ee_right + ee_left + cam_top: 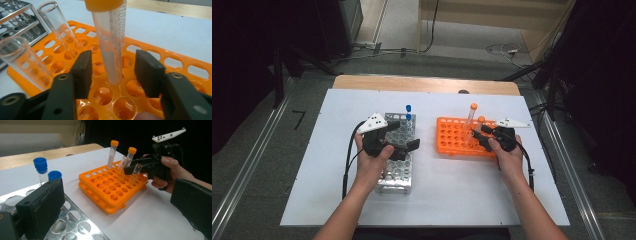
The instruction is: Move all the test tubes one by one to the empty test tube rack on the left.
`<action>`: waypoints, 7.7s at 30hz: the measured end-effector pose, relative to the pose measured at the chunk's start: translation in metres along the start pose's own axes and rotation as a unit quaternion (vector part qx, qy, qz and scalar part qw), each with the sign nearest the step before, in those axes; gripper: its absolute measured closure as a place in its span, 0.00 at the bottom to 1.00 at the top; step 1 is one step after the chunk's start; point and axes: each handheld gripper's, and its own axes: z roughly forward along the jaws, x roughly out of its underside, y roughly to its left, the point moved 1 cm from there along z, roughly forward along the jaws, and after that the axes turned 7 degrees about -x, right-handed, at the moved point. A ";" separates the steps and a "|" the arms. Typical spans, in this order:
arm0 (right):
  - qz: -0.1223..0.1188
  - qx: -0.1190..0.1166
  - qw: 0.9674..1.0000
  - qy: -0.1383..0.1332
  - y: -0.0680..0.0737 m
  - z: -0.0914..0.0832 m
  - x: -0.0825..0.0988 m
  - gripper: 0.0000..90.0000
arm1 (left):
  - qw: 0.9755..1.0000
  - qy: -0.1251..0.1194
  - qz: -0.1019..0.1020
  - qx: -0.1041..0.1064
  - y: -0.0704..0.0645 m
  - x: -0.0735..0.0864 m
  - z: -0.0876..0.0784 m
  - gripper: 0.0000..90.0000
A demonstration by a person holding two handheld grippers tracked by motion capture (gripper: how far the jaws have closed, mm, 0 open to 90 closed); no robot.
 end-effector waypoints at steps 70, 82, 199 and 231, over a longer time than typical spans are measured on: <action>-0.032 -0.067 0.994 -0.083 0.057 -0.069 -0.030 0.81 | 0.999 -0.004 0.011 0.032 -0.019 -0.006 -0.003 0.00; -0.050 -0.105 0.991 -0.067 0.080 -0.058 -0.027 0.80 | 0.999 -0.007 0.014 0.044 -0.027 -0.009 -0.003 0.02; -0.052 -0.128 0.990 -0.007 0.040 -0.103 0.038 0.00 | 0.991 -0.069 0.037 -0.108 0.026 -0.022 0.033 0.83; -0.061 -0.132 0.989 0.005 0.039 -0.097 0.040 0.00 | 0.985 0.023 0.051 -0.162 0.015 -0.009 0.038 0.80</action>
